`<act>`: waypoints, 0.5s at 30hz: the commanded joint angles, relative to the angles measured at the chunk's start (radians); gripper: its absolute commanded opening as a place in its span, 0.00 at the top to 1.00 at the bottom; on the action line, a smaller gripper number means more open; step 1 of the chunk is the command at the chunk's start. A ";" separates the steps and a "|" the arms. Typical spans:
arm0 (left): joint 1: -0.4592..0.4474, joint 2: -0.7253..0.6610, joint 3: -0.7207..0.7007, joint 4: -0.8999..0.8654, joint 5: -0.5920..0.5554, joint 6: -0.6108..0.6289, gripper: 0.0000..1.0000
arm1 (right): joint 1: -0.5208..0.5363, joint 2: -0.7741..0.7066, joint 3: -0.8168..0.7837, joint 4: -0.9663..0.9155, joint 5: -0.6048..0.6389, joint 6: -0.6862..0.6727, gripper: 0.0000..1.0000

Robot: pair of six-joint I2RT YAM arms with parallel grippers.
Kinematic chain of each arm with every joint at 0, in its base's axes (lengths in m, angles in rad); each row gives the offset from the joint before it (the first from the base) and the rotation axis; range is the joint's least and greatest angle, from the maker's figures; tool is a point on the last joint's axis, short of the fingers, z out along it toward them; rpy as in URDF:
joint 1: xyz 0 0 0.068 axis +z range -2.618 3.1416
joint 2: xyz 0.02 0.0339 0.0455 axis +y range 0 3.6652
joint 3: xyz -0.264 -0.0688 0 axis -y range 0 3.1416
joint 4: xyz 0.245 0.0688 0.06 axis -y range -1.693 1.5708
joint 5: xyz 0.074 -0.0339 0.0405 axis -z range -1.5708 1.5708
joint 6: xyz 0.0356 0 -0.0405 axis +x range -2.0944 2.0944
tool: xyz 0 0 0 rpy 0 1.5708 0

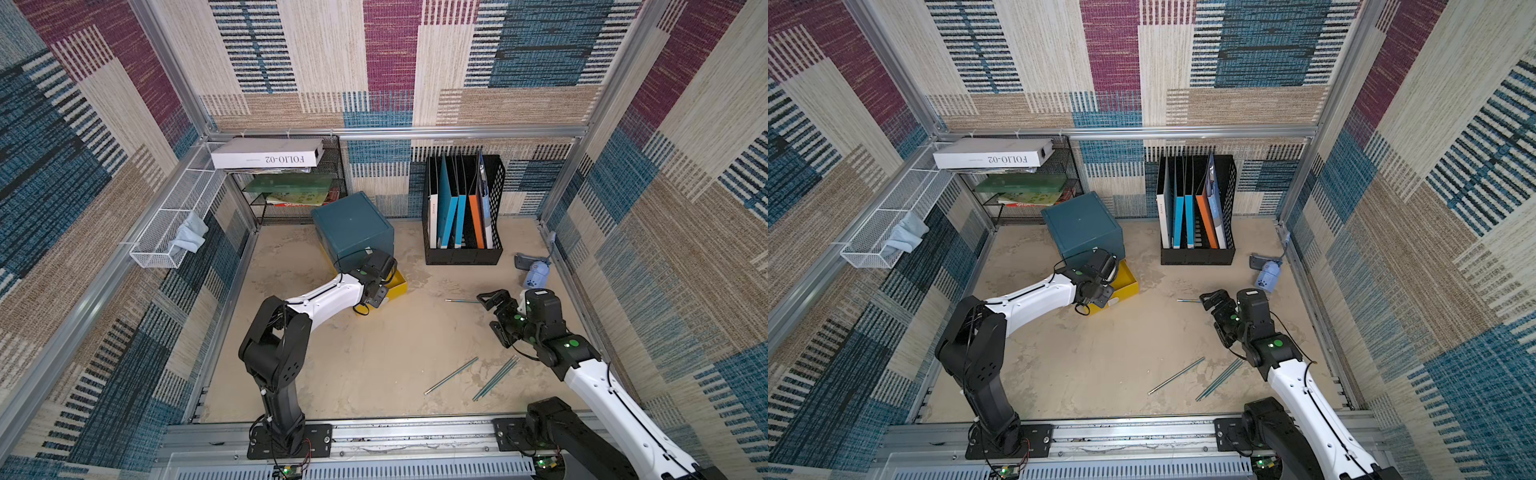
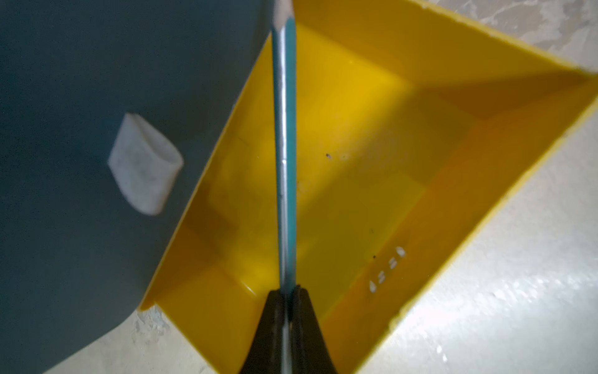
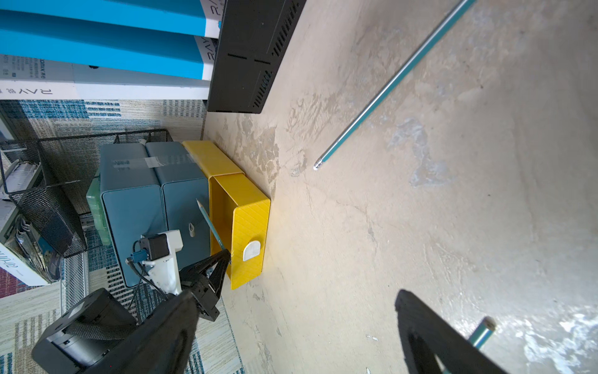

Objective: Please place the pencils in the drawer according to their color
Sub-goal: Place the pencil in the drawer.

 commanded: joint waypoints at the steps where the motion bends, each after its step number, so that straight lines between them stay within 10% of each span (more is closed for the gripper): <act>1: -0.007 -0.015 -0.006 -0.031 0.038 -0.043 1.00 | 0.000 -0.006 -0.005 0.013 0.002 0.006 0.01; 5: -0.016 -0.004 0.018 -0.064 0.054 -0.045 1.00 | 0.000 -0.012 -0.006 0.011 0.003 0.008 0.01; 10: -0.016 0.013 0.083 -0.095 0.059 -0.053 0.57 | 0.000 -0.013 -0.003 0.011 0.005 0.007 0.01; 15: -0.017 0.007 0.167 -0.131 0.075 -0.054 0.44 | 0.000 -0.011 0.004 0.010 0.008 0.005 0.01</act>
